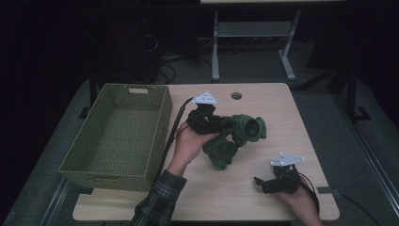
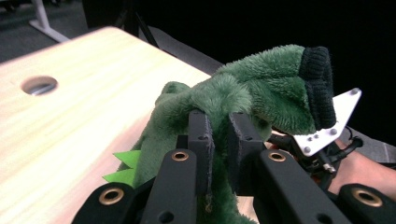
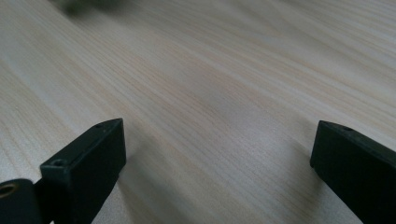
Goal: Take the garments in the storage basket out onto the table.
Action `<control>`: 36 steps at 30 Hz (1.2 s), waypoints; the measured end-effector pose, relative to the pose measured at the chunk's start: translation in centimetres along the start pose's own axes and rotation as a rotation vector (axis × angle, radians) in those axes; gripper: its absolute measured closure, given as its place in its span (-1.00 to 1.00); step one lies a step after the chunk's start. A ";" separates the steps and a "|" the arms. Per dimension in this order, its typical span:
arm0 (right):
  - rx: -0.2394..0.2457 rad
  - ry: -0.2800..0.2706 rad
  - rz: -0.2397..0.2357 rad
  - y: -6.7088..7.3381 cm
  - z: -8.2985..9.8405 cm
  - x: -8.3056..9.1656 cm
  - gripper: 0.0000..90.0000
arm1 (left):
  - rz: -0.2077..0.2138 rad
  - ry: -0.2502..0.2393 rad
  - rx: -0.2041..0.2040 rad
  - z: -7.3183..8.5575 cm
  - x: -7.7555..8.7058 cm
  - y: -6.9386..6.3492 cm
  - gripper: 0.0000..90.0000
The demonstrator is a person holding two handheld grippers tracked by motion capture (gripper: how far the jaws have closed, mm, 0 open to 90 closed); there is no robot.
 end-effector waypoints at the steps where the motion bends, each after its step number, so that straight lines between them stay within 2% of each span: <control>1: 0.000 0.000 0.000 0.0 0.0 0.0 -0.93 | 0.007 0.008 0.000 0.4 -0.5 0.0 0.80; 7: 0.001 -0.001 0.002 0.0 0.0 0.0 -0.93 | 0.024 0.064 0.035 3.1 -3.6 0.1 0.80; 12: -0.001 0.002 0.002 0.0 0.0 0.0 -0.93 | 0.021 0.125 0.059 5.7 -5.8 1.0 0.80; 19: -0.002 0.001 0.001 0.0 0.0 0.0 -0.93 | 0.011 0.198 0.083 8.7 -7.9 2.0 0.78; 22: 0.000 0.001 0.000 0.0 0.0 0.0 -0.93 | 0.002 0.221 0.076 9.6 -8.4 2.2 0.75; 23: 0.000 0.001 0.001 0.0 0.0 0.0 -0.93 | 0.001 0.230 0.059 9.8 -8.4 2.3 0.73; 25: -0.002 0.001 0.001 0.0 0.0 0.0 -0.93 | 0.000 0.232 0.055 9.8 -8.2 2.2 0.58; 29: -0.001 0.002 0.001 0.0 0.0 0.0 -0.93 | -0.011 0.216 0.019 8.7 -6.6 1.9 0.22; 31: -0.003 0.001 0.001 0.0 0.0 0.0 -0.93 | -0.012 0.207 0.004 8.3 -5.7 1.8 0.14; 36: -0.002 0.002 0.001 0.0 0.0 0.0 -0.93 | -0.009 0.183 -0.025 7.4 -3.1 0.9 0.14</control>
Point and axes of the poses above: each handheld gripper's, and its own axes: x roughly backward along the jaws, z roughly out of its underside, y roughly to its left, the point moved 8 cm from there along -x, roughly forward along the jaws, and after that the axes turned 9 degrees about -z, right-handed, at the moved point
